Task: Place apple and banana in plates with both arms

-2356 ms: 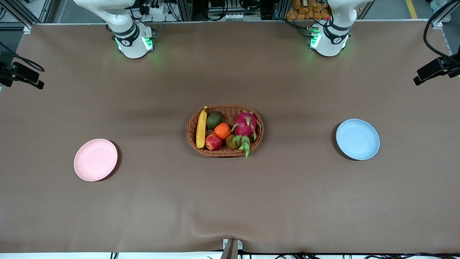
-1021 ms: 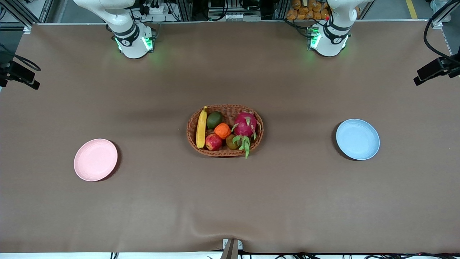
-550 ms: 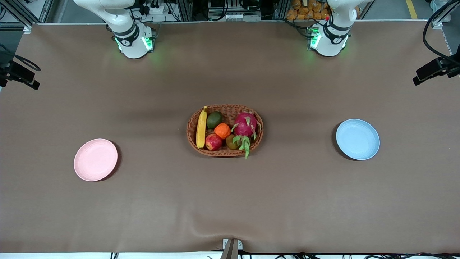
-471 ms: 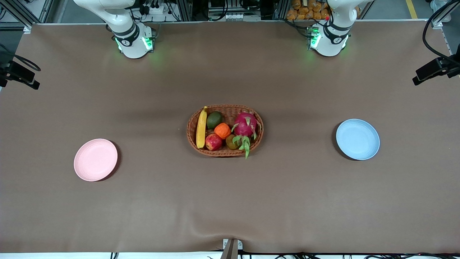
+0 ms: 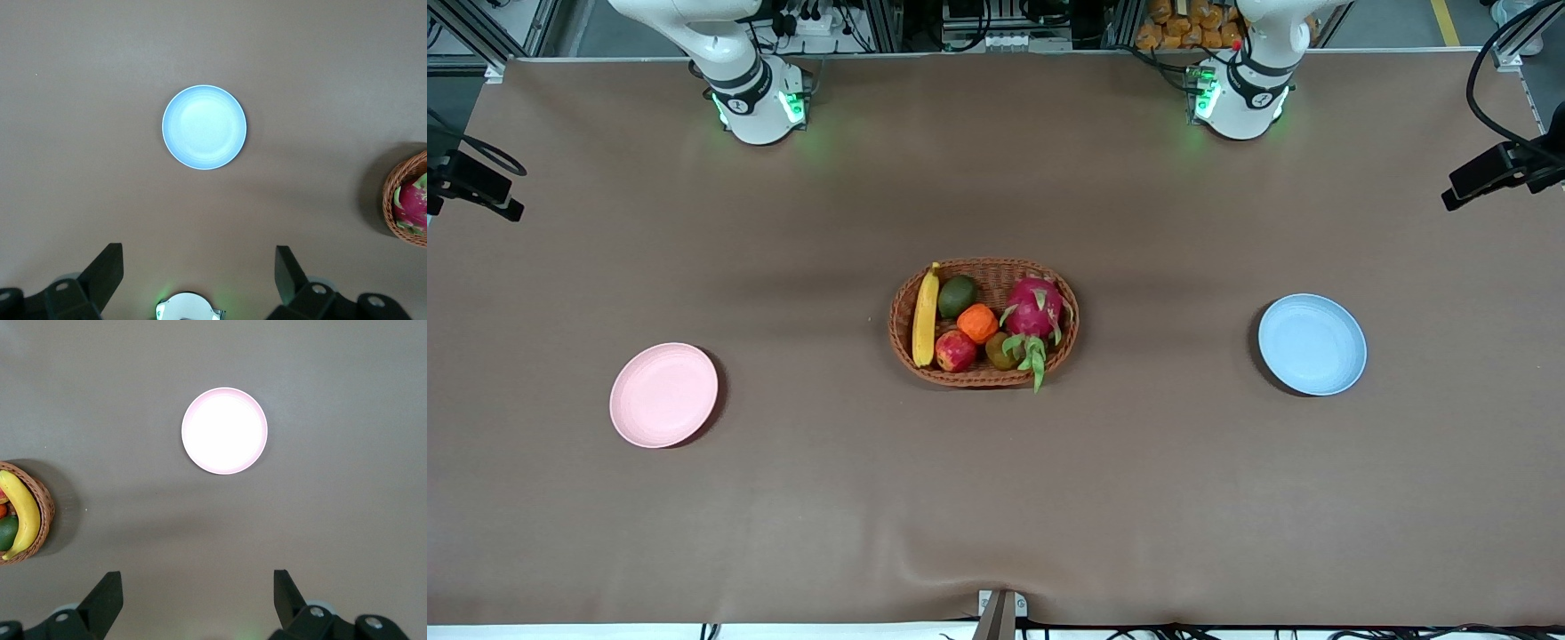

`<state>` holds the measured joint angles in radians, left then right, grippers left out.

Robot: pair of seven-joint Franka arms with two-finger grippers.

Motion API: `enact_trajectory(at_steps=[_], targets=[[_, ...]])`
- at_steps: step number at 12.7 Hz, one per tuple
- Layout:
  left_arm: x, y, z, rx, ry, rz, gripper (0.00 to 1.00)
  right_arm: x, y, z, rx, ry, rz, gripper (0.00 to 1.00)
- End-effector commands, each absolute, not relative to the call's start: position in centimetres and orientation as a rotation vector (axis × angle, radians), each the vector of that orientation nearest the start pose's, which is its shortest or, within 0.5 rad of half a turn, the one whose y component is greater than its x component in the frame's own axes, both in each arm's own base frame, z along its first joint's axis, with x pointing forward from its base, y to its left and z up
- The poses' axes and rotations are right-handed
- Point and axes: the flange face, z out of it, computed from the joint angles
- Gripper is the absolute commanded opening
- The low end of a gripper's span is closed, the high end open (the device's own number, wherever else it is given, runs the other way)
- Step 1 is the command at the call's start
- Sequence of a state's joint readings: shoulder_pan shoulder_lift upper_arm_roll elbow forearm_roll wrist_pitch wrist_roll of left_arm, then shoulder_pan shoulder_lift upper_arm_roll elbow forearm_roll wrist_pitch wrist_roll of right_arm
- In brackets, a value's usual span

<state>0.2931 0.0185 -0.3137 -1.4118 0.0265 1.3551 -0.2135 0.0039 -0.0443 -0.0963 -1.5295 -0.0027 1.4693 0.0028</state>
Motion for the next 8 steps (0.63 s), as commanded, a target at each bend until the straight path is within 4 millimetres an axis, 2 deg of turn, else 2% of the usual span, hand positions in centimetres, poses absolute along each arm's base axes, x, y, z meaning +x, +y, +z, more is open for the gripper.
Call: enact_trajectory(at_steps=[1,8], targets=[[53.93,-0.65,66.69,-3.095,-0.280,0.136,1.00,52.80,-5.14,66.54,-3.145,0.168,0.010,1.00],[53.90,-0.42,66.34,-3.095,-0.289,0.158,1.00,52.78,-5.14,66.89,-3.145,0.169,-0.002,1.00]])
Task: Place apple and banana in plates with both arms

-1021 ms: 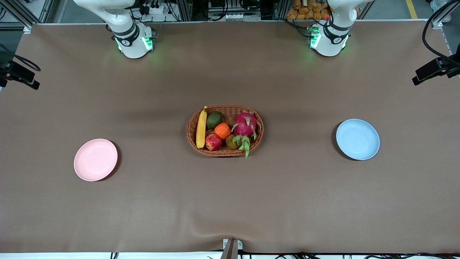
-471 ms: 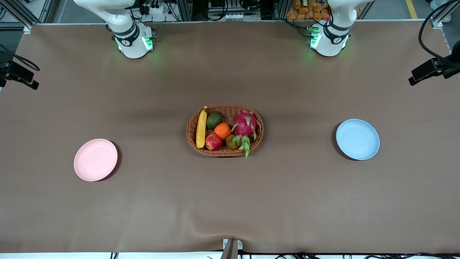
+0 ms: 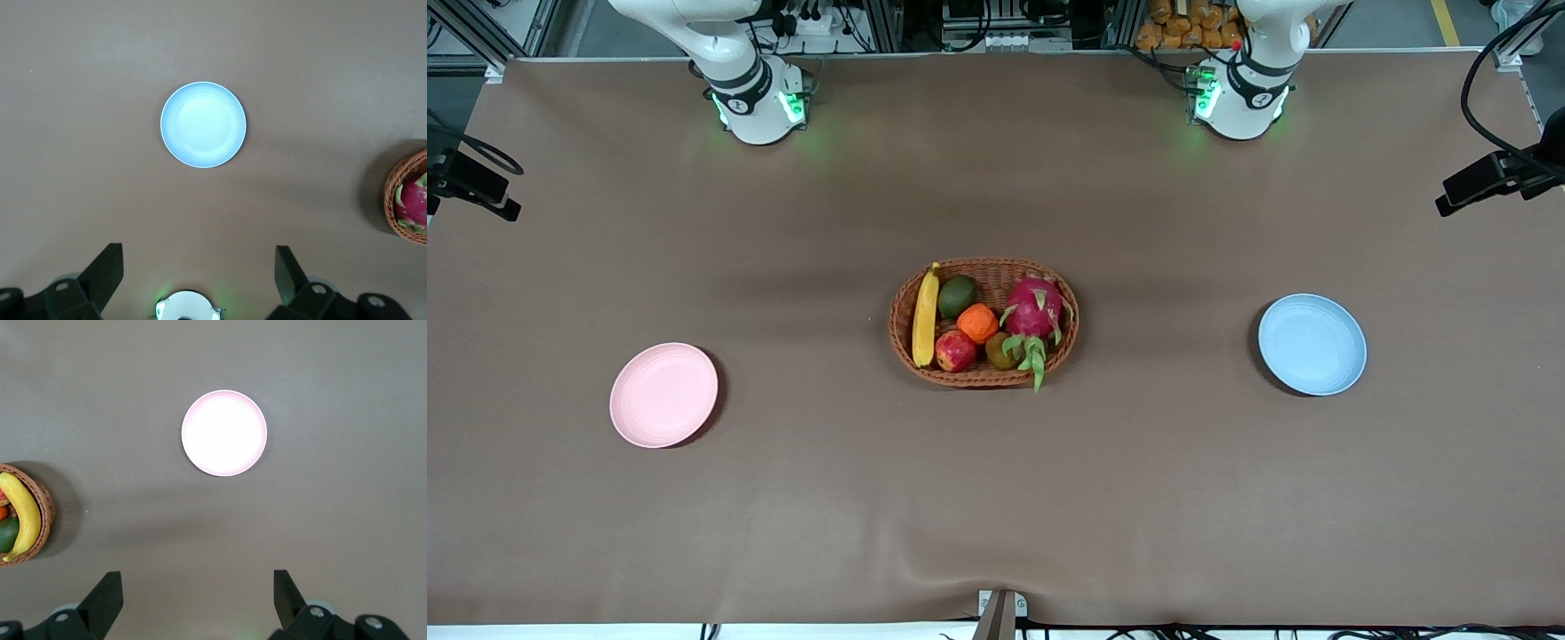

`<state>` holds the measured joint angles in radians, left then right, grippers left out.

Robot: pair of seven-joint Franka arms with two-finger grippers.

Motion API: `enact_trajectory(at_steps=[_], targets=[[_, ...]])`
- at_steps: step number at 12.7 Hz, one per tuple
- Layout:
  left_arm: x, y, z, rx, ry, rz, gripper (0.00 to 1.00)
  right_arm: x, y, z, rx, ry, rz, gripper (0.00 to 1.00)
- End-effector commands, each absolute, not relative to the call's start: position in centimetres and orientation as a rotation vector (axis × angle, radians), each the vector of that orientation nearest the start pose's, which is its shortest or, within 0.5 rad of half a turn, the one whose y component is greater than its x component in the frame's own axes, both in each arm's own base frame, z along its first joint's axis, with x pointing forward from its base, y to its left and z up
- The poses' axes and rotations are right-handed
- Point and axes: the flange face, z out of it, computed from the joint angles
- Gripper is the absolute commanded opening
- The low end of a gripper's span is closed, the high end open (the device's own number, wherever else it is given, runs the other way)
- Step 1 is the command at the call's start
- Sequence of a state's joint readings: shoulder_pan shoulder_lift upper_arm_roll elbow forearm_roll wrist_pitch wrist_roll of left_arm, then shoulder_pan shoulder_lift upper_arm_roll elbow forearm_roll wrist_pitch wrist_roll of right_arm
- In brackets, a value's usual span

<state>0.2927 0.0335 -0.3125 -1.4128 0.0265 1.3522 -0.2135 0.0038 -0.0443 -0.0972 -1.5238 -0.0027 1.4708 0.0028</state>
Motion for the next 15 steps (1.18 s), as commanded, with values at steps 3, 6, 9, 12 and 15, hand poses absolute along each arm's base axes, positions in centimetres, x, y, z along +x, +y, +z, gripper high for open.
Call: enact_trajectory(at_steps=[3,6,9,12,15], targets=[[54.4,-2.0,64.7,-3.098,-0.244,0.212,1.00,52.8,-5.1,66.8,-3.145,0.169,0.001,1.00],[56.4,-4.4,61.6,-3.188,-0.197,0.302,1.00,52.9,-5.0,66.7,-3.146,0.164,0.006,1.00],[58.7,-7.2,58.1,-3.246,-0.130,0.333,1.00,52.9,-4.9,66.7,-3.144,0.161,0.003,1.00],[60.0,-14.1,55.2,-3.247,-0.157,0.310,1.00,52.9,-4.9,66.7,-3.146,0.161,0.006,1.00],[60.6,-22.7,51.8,-3.246,-0.356,0.275,1.00,52.9,-4.9,66.7,-3.144,0.161,0.006,1.00]])
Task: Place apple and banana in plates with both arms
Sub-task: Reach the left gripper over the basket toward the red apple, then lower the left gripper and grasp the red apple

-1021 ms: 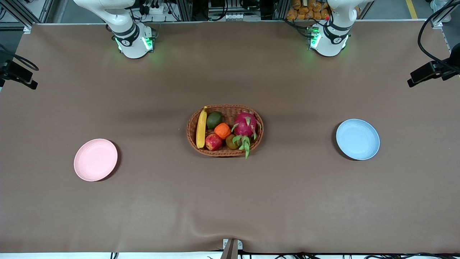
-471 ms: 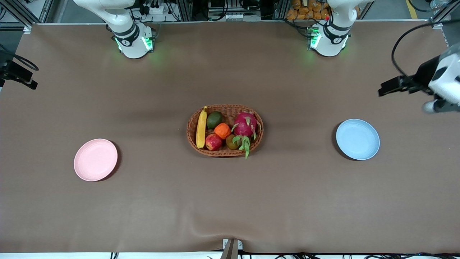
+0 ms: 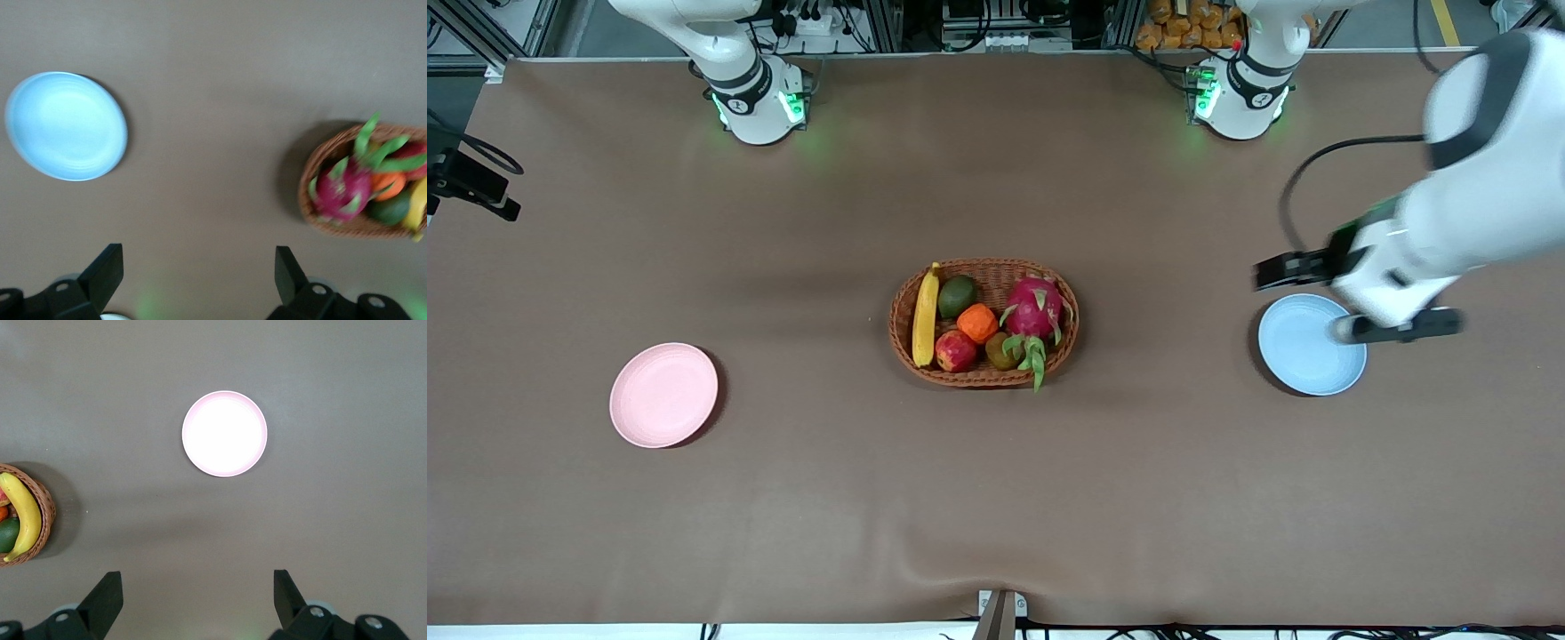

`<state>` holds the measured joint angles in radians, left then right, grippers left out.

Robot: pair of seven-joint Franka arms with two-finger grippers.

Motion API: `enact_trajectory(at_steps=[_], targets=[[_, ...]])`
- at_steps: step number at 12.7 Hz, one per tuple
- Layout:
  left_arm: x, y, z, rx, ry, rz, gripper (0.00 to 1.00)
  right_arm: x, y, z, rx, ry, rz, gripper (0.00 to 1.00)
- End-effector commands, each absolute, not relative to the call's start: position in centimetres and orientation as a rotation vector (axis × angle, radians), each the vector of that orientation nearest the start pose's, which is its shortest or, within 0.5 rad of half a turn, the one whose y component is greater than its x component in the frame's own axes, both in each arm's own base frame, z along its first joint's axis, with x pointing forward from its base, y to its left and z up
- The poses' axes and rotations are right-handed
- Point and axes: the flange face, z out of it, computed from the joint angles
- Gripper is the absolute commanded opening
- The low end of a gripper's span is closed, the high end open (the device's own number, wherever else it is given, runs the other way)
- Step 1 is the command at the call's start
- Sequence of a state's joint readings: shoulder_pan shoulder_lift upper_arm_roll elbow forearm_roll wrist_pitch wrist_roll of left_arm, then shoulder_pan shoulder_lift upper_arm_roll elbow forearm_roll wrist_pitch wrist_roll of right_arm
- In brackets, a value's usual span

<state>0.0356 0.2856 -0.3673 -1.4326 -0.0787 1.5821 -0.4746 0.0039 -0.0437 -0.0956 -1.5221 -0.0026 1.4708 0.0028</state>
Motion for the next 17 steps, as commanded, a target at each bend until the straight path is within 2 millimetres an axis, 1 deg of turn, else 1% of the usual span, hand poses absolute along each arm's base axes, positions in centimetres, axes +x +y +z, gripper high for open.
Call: enact_trajectory(at_steps=[1,2,3,4,5,7,8,9,10,11,12,13,15,16,17], targets=[[60.6,-25.4,50.5,-3.254,-0.413,0.257,1.00,52.9,-4.9,66.7,-3.146,0.161,0.006,1.00],[60.7,-28.5,49.6,-3.267,-0.484,0.232,1.00,52.9,-4.9,66.7,-3.146,0.161,0.006,1.00],[60.6,-31.9,48.3,-3.267,-0.566,0.231,1.00,52.9,-4.9,66.7,-3.146,0.161,0.006,1.00],[60.3,-35.2,46.9,-3.258,-0.669,0.236,1.00,52.9,-5.0,66.7,-3.146,0.164,0.006,1.00],[59.5,-38.8,45.7,-3.245,-0.730,0.207,1.00,52.9,-5.0,66.7,-3.146,0.164,0.006,1.00],[57.9,-44.4,43.0,-3.212,-0.802,0.101,1.00,53.0,-5.0,66.6,-3.146,0.164,0.008,1.00],[57.1,-47.1,41.1,-3.203,-0.857,0.051,1.00,53.0,-4.9,66.6,-3.146,0.161,0.008,1.00],[56.1,-49.6,38.8,-3.192,-0.911,-0.003,1.00,53.0,-4.9,66.6,-3.146,0.161,0.006,1.00],[55.7,-51.2,36.6,-3.192,-0.924,-0.066,1.00,53.0,-4.9,66.6,-3.146,0.161,0.008,1.00],[55.1,-52.5,35.0,-3.196,-0.906,-0.135,1.00,53.0,-4.9,66.6,-3.146,0.161,0.008,1.00],[54.9,-53.2,33.5,-3.190,-0.888,-0.184,1.00,53.0,-4.9,66.5,-3.146,0.161,0.010,1.00],[54.7,-53.7,33.1,-3.203,-0.886,-0.219,1.00,53.0,-5.0,66.5,-3.146,0.164,0.010,1.00],[54.3,-54.4,31.5,-3.203,-0.880,-0.210,1.00,53.1,-5.0,66.5,-3.146,0.164,0.008,1.00],[53.8,-55.1,30.9,-3.216,-0.880,-0.220,1.00,53.1,-4.9,66.5,-3.146,0.161,0.006,1.00],[53.7,-55.4,30.4,-3.224,-0.884,-0.229,1.00,53.1,-4.9,66.5,-3.146,0.161,0.003,1.00]])
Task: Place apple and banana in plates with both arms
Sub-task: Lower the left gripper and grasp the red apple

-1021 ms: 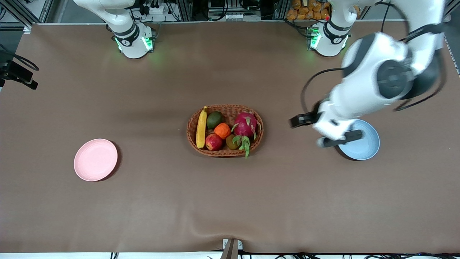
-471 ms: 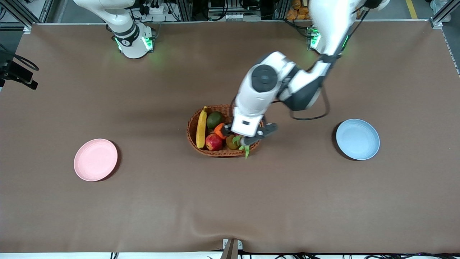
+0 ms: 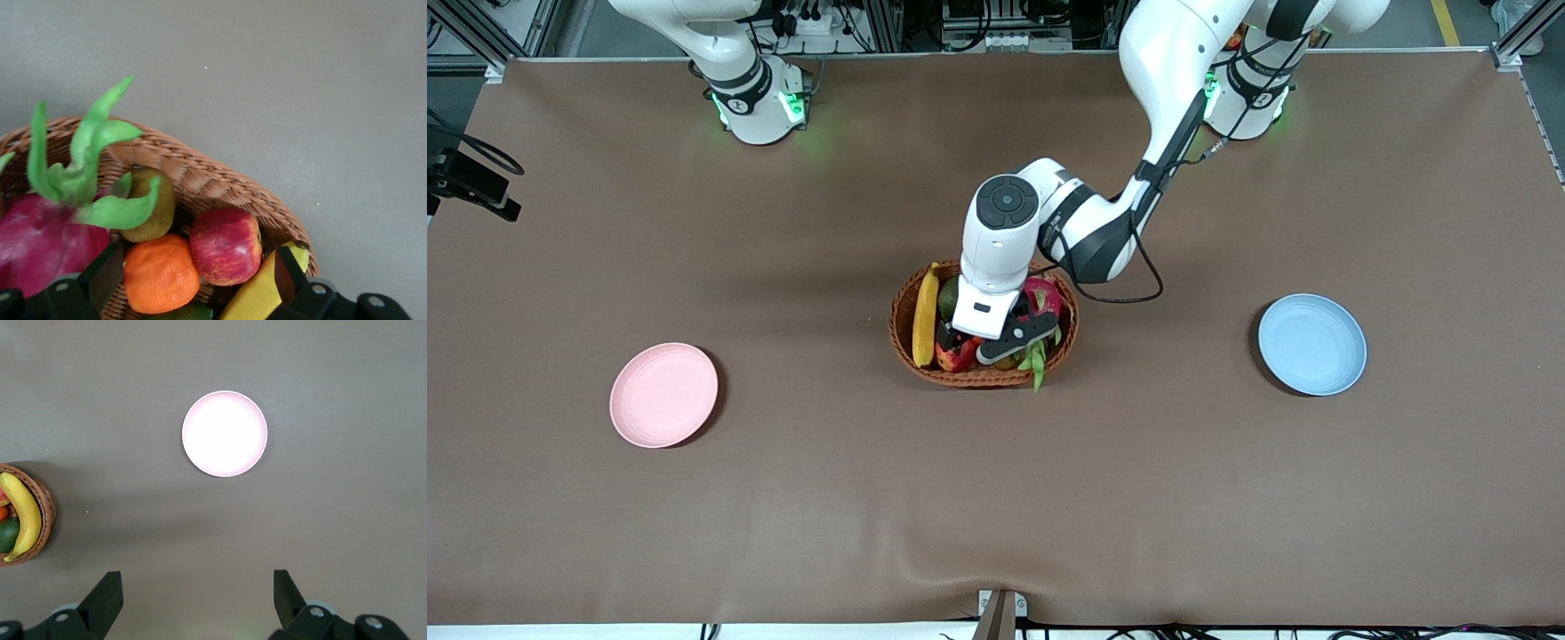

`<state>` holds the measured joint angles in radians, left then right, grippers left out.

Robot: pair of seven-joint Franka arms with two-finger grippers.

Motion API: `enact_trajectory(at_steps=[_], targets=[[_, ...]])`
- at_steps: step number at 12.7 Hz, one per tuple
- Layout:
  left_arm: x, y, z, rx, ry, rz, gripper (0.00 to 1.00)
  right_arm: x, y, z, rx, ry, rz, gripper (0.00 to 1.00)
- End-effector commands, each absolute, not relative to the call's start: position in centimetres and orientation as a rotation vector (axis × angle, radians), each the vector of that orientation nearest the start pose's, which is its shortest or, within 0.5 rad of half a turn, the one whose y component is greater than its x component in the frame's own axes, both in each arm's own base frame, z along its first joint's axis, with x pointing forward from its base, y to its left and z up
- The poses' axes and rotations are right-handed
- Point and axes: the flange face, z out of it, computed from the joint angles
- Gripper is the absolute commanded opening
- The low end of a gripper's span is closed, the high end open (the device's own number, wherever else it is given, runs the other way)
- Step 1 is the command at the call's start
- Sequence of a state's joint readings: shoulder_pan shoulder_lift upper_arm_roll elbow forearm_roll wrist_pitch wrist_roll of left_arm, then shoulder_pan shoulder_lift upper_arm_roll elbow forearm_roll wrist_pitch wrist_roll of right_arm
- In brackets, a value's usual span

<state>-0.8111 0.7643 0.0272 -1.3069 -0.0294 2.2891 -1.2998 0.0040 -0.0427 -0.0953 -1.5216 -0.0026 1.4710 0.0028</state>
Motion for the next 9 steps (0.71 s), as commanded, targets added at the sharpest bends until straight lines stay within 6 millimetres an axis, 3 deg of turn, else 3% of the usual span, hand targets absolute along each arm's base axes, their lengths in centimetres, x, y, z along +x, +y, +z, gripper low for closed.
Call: enact_trajectory(at_steps=[1,5,9], targets=[[53.4,-55.8,30.3,-3.229,-0.894,-0.229,1.00,53.1,-4.9,66.5,-3.145,0.161,0.005,1.00],[52.6,-56.6,26.5,-3.217,-0.886,-0.210,1.00,53.3,-4.9,66.1,-3.147,0.161,0.015,1.00],[52.6,-56.5,25.3,-3.210,-0.875,-0.203,1.00,53.3,-4.9,66.2,-3.147,0.161,0.013,1.00]])
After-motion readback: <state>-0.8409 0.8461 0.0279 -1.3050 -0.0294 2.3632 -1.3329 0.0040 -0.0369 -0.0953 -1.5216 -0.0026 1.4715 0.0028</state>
